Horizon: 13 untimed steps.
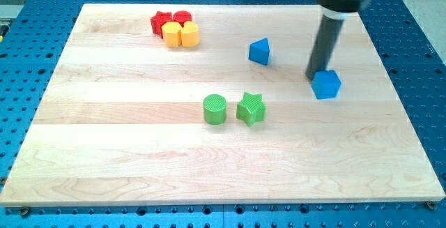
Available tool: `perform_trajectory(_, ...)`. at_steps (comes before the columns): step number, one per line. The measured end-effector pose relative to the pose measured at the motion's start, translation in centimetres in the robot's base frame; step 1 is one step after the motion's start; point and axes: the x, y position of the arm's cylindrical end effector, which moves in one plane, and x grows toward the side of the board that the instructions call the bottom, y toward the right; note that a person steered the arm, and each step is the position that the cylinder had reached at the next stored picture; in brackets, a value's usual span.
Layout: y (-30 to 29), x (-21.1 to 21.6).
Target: Move the blue cube to the right of the green star
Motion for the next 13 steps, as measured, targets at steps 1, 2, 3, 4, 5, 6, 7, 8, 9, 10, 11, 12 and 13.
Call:
perform_trajectory(1, 4.9, 2.4)
perform_trajectory(2, 8.4, 3.4)
perform_trajectory(3, 8.9, 4.8)
perform_trajectory(4, 4.8, 4.8)
perform_trajectory(5, -1.4, 4.8)
perform_trajectory(6, -3.3, 3.5)
perform_trajectory(7, -3.5, 1.8)
perform_trajectory(8, -4.6, 1.9)
perform_trajectory(9, -4.8, 2.6)
perform_trajectory(10, -5.8, 1.7)
perform_trajectory(11, -8.3, 2.1)
perform_trajectory(12, -5.6, 3.0)
perform_trajectory(13, -5.2, 3.4)
